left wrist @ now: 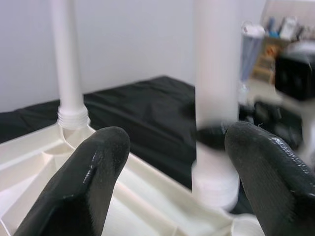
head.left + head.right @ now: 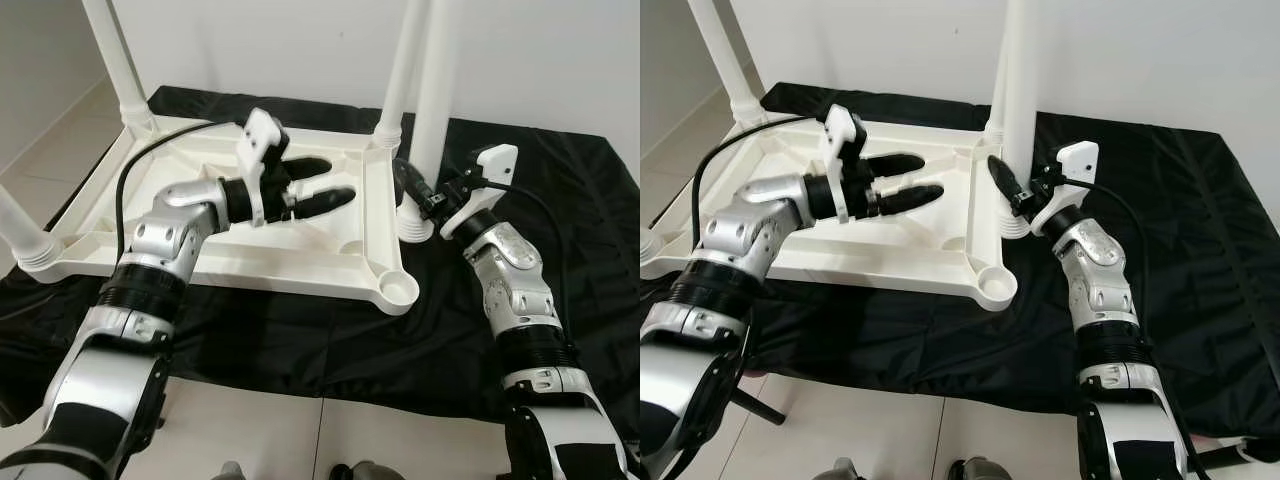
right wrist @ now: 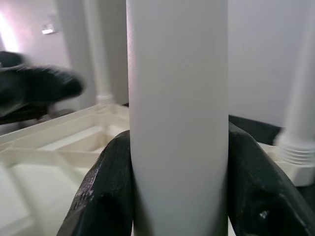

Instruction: Building children table

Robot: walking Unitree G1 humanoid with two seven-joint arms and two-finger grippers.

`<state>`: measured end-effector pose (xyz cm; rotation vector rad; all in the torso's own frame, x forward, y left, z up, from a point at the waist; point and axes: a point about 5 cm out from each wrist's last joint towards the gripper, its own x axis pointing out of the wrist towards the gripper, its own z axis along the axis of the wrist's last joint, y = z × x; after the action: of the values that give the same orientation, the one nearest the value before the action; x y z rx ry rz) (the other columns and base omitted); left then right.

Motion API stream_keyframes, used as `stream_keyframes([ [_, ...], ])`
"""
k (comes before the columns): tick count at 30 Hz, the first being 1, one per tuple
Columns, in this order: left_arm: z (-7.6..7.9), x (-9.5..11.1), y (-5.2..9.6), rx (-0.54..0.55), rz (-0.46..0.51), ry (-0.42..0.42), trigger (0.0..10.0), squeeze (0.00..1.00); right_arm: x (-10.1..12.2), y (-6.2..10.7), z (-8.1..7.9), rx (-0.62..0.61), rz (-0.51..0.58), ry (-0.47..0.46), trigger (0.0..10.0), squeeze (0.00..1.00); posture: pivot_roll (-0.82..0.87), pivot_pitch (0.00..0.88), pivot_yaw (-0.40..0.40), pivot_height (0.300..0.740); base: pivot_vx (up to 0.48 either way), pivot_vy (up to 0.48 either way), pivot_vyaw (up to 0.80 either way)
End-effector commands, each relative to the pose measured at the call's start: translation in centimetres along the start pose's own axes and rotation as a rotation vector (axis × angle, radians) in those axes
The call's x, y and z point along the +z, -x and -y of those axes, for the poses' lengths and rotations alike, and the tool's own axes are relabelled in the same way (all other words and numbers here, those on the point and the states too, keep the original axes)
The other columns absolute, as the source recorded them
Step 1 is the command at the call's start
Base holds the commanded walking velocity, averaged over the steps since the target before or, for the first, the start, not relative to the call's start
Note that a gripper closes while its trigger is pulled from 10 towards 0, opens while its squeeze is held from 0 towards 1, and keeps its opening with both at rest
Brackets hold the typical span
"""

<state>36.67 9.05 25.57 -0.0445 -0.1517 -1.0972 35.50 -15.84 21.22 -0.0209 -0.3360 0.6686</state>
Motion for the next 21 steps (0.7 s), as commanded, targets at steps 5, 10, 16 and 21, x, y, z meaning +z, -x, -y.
stream_keyframes([
  [5,0.0,0.3,-0.4,0.003,0.029,0.066,10.0,0.00,-0.3,-0.6,-0.7,0.142,-0.011,-0.049,10.0,0.00,0.00,0.000,-0.044,0.740,0.000,0.000,0.00],
  [10,0.3,1.1,-0.7,-0.047,0.063,0.094,10.0,0.00,-0.5,-0.7,-1.0,0.224,-0.022,-0.067,10.0,0.00,0.00,0.000,-0.046,0.740,0.000,0.000,0.00],
  [16,1.3,1.8,-1.0,-0.147,0.088,0.130,10.0,0.00,-0.3,-0.7,-0.9,0.320,-0.024,-0.100,10.0,0.00,0.01,0.000,-0.046,0.740,0.000,0.000,0.00],
  [21,2.9,2.2,-1.0,-0.291,0.092,0.119,10.0,0.00,0.1,-0.6,-0.4,0.390,-0.031,-0.150,10.0,0.00,0.01,0.000,-0.045,0.740,0.000,0.000,0.00],
])
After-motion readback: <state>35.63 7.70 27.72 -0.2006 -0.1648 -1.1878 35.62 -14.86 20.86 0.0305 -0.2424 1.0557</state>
